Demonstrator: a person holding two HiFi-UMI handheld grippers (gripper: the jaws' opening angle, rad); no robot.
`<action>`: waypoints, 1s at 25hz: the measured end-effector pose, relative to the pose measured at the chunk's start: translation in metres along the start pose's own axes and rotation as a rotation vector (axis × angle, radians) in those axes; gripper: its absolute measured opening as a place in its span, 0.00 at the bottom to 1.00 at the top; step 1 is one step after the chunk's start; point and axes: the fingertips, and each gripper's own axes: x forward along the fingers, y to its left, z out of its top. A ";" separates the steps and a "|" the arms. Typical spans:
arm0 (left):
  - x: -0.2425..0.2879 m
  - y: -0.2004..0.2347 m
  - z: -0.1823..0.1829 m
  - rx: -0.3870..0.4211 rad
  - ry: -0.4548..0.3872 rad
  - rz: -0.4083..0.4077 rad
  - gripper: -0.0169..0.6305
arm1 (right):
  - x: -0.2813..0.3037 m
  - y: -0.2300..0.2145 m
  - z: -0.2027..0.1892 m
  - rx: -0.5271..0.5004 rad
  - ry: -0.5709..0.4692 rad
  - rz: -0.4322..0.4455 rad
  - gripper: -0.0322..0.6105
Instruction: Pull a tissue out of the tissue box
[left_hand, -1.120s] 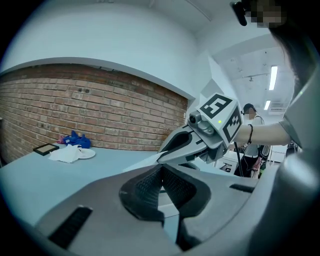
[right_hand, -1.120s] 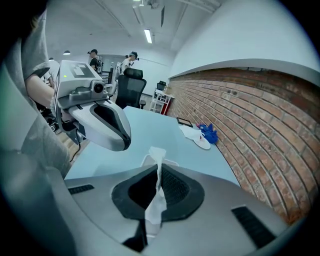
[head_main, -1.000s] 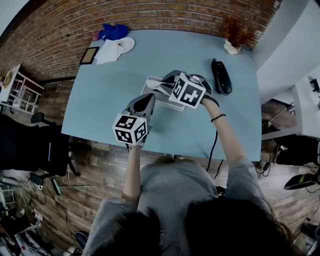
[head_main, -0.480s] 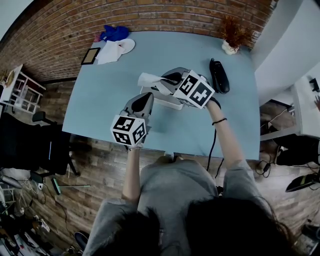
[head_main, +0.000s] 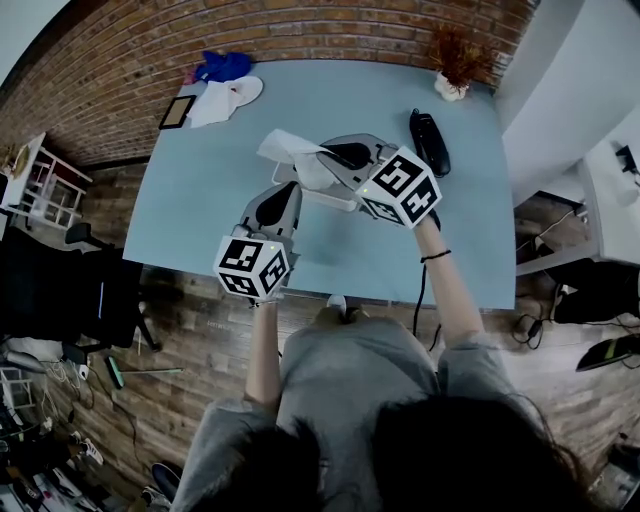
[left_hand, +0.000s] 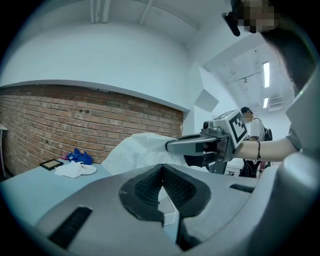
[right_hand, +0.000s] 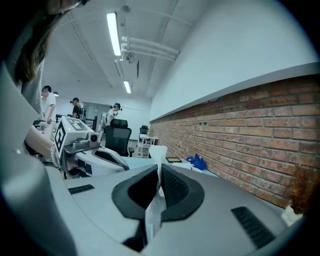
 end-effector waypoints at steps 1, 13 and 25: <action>-0.002 -0.003 0.002 0.004 -0.012 0.000 0.03 | -0.005 0.001 0.004 0.010 -0.035 -0.005 0.05; -0.017 -0.042 0.023 0.039 -0.083 -0.021 0.03 | -0.052 0.019 0.014 0.075 -0.219 -0.076 0.05; -0.029 -0.066 0.019 0.061 -0.104 -0.029 0.03 | -0.080 0.040 -0.001 0.115 -0.264 -0.095 0.05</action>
